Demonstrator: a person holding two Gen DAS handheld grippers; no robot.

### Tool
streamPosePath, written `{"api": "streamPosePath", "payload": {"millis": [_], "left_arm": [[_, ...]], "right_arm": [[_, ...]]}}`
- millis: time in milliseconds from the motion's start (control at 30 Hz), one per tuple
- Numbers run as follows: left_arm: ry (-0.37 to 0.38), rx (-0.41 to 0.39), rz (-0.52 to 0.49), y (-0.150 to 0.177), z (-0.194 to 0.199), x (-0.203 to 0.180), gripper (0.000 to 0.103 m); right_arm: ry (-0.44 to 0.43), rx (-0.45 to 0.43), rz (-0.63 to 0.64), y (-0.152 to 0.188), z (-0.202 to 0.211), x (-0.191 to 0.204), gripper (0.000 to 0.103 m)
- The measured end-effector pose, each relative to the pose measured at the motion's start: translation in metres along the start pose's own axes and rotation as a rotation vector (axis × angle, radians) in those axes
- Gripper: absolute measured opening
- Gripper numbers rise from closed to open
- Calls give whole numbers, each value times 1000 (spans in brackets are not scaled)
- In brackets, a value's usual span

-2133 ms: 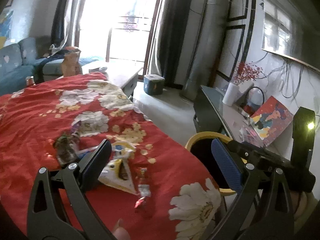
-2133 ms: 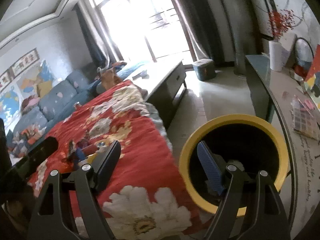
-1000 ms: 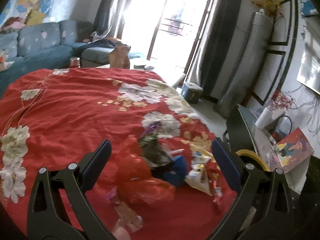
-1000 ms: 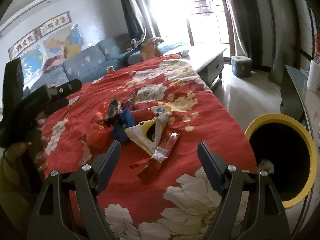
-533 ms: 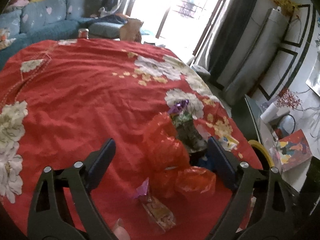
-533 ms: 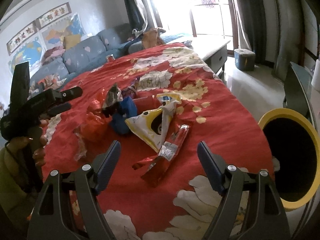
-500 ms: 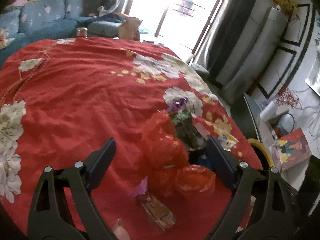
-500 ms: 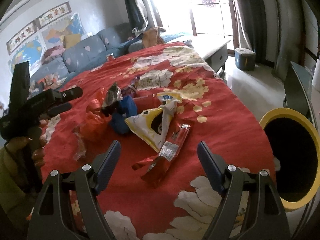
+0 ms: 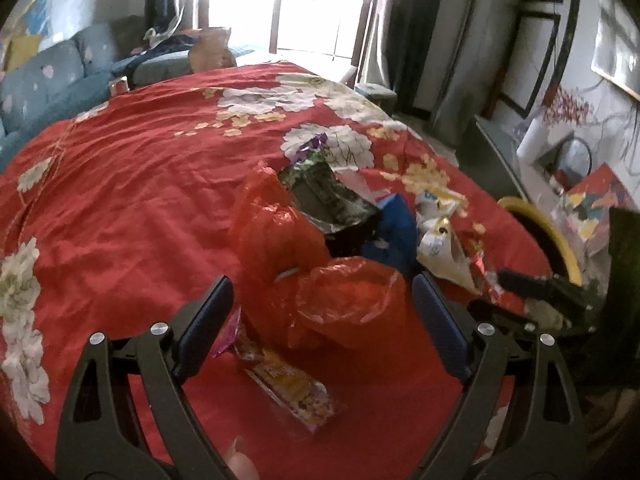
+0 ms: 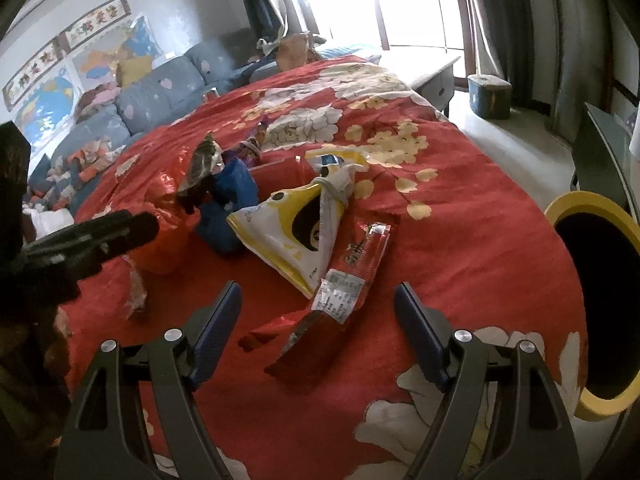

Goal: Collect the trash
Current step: 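Grasp the red plastic bag with the left tool while the right tool grasps a red wrapper, then carry the red bag and red chip bag over the yellow-rimmed bin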

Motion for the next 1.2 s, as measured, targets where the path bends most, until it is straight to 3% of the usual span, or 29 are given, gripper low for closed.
{"api": "streamPosePath", "payload": {"millis": [267, 433, 867, 1200], "left_arm": [[-9, 31, -11, 6, -7, 1, 43], [6, 0, -2, 0, 1, 1, 25], [47, -128, 23, -31, 38, -3, 18], [104, -170, -20, -38, 52, -32, 14]], "right_arm": [[-9, 5, -40, 2, 1, -14, 48], [-13, 8, -66, 3, 2, -26, 16], [-15, -49, -85, -1, 27, -34, 13], [-49, -101, -39, -11, 52, -19, 12]]}}
Point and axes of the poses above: each gripper's, at about its wrist camera, not at the fingertips, and z roughly against the way its jaws point, x to its left, y to its underside, the point moved 8 cm from there along -z, roughly the way its jaws point, and after that the axes turned 10 degrees about y, right-handed, at the moved point
